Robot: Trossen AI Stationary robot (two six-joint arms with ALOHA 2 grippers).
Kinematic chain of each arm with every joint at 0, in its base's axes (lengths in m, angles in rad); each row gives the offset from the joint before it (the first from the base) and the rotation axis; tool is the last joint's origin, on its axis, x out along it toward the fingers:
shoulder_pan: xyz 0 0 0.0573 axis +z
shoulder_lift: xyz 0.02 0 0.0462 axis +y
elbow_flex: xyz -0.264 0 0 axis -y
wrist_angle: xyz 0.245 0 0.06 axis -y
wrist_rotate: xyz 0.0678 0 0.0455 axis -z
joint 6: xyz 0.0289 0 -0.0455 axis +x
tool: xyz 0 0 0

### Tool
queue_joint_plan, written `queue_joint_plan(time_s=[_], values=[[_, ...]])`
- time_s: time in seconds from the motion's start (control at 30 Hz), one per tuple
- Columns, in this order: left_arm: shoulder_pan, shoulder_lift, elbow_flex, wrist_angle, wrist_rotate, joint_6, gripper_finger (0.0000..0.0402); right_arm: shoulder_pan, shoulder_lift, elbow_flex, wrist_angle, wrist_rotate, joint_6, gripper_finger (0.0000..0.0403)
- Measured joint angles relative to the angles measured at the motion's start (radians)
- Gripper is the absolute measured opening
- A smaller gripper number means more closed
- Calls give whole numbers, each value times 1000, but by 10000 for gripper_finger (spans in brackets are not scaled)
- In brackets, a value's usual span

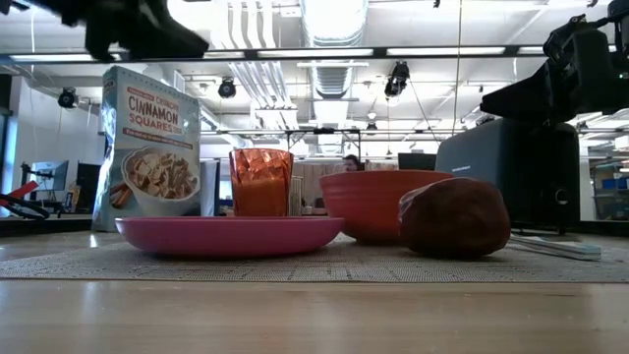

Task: Arrange a breakfast setting
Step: Return to Home Position

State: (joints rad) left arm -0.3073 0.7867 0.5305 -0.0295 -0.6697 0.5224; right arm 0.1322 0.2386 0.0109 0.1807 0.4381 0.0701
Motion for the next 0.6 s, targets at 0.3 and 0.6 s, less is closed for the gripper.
queue_joint_plan(time_s=[0.3, 0.6], values=[[-2, -282, -216, 194, 6, -102, 168, 0, 0, 0, -3, -1, 0, 100], [3, -592, -520, 460, 4, -278, 168, 0, 0, 0, -4, 0, 0, 100]])
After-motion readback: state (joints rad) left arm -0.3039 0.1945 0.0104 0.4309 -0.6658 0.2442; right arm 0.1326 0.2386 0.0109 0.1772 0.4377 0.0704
